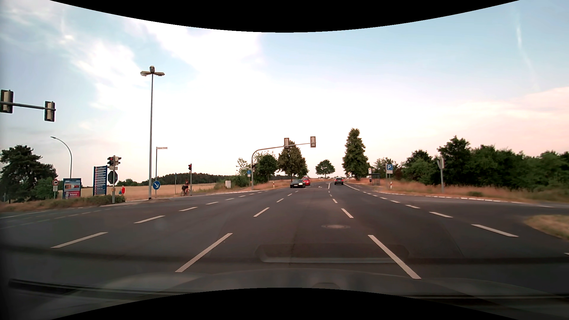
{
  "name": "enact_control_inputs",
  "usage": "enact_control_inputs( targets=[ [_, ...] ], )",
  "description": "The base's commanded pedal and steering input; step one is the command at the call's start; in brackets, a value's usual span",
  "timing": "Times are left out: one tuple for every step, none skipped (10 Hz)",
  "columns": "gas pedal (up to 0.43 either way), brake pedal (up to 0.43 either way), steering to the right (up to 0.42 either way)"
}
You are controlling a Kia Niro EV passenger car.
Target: Follow the waypoints while adhering to traffic rules and regulations
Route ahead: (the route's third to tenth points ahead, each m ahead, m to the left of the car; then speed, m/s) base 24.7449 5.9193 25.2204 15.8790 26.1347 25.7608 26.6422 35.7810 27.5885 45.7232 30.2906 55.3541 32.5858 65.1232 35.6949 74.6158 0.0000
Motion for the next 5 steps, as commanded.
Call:
enact_control_inputs(
  targets=[
    [0.000, 0.311, -0.001],
    [0.000, 0.311, -0.002],
    [0.000, 0.311, -0.001],
    [0.000, 0.311, -0.001],
    [0.000, 0.311, -0.001]
  ],
)
